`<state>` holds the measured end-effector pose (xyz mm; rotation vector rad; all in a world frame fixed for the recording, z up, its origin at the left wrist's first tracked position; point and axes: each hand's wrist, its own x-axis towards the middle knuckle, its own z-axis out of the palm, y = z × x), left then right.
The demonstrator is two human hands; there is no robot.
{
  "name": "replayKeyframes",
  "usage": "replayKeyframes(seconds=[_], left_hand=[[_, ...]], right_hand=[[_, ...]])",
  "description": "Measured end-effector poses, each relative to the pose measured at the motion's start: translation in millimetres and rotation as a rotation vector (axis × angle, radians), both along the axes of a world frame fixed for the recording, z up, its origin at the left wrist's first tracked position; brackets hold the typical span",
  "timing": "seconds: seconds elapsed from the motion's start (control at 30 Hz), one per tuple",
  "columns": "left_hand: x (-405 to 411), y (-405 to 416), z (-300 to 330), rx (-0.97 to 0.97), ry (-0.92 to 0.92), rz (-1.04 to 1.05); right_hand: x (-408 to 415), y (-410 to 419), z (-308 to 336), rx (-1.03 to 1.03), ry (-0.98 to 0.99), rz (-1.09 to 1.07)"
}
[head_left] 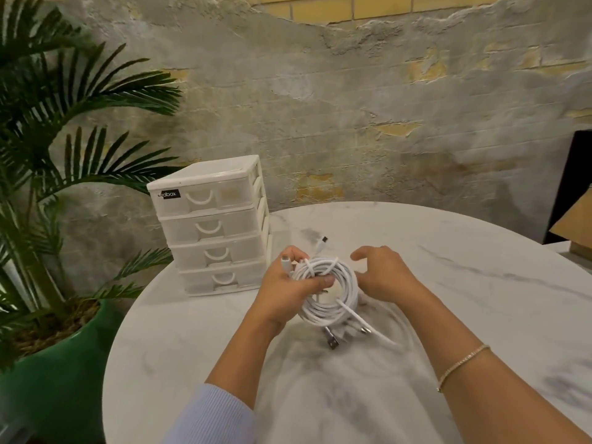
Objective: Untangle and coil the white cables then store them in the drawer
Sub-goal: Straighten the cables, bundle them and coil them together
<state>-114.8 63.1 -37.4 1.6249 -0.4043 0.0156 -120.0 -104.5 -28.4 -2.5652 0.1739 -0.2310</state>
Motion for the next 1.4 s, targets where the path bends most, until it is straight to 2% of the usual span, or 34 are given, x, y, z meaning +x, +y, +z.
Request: replayKeyframes(seconds=[0.1,0.17,0.27,0.33,0.4,0.5,0.6,0.63,0.67,0.73,0.8,0.87,0.9,0.97,1.07,1.2,1.4], left_hand=[[8.1,3.2,-3.5,-0.046,0.034,0.2],[13.9,4.9,-7.1,-0.078,0.065,0.289],[19.7,6.3,-9.7,-0.15,0.128,0.374],[21.3,6.6,-11.0,-0.16,0.147,0.404],[24.2,8.3,-14.2,-0.142,0.158,0.433],[29.9,14.9,-18.7,-0.086,0.174,0.469],[32.4,18.7,-20.4,-0.074,0.196,0.468],[31.6,18.6,-20.2,-0.088,0.204,0.459],[30.7,18.0,-19.8,-0.11,0.215,0.445],[28.2,16.0,-18.1,-0.168,0.243,0.41],[25.7,14.2,-16.0,-0.225,0.276,0.373],[23.3,12.4,-14.2,-0.268,0.312,0.341],[22.3,11.3,-13.4,-0.286,0.323,0.328],[20.4,9.4,-12.1,-0.313,0.34,0.307],[18.4,6.3,-11.9,-0.362,0.348,0.259],[15.2,1.5,-10.1,-0.443,0.384,0.146],[13.5,2.4,-7.7,-0.484,0.467,0.041]], right_hand=[[-8.1,0.9,13.2,0.163,-0.156,-0.004],[-17.4,5.6,22.3,0.205,-0.081,0.127],[-27.8,24.1,21.2,-0.019,0.131,0.28],[-27.3,33.4,16.8,-0.122,0.14,0.318],[-28.0,34.9,17.8,-0.099,0.112,0.386],[-30.8,22.1,29.9,0.135,-0.001,0.356],[-27.4,-2.9,39.2,0.54,-0.252,0.07],[-24.9,-12.4,39.4,0.544,-0.324,-0.056],[-20.6,-21.6,37.2,0.476,-0.354,-0.182],[-15.0,-34.0,29.4,0.33,-0.268,-0.35],[-12.7,-34.7,21.6,0.218,-0.135,-0.436],[-16.3,-22.5,21.6,0.163,-0.107,-0.471],[-18.9,-13.5,23.5,0.143,-0.171,-0.444],[-22.8,6.0,27.3,0.127,-0.294,-0.26],[-30.1,41.4,22.9,0.069,-0.19,0.071],[-29.9,61.1,14.7,-0.057,-0.12,0.035],[-27.3,60.9,14.6,0.024,-0.085,0.053]])
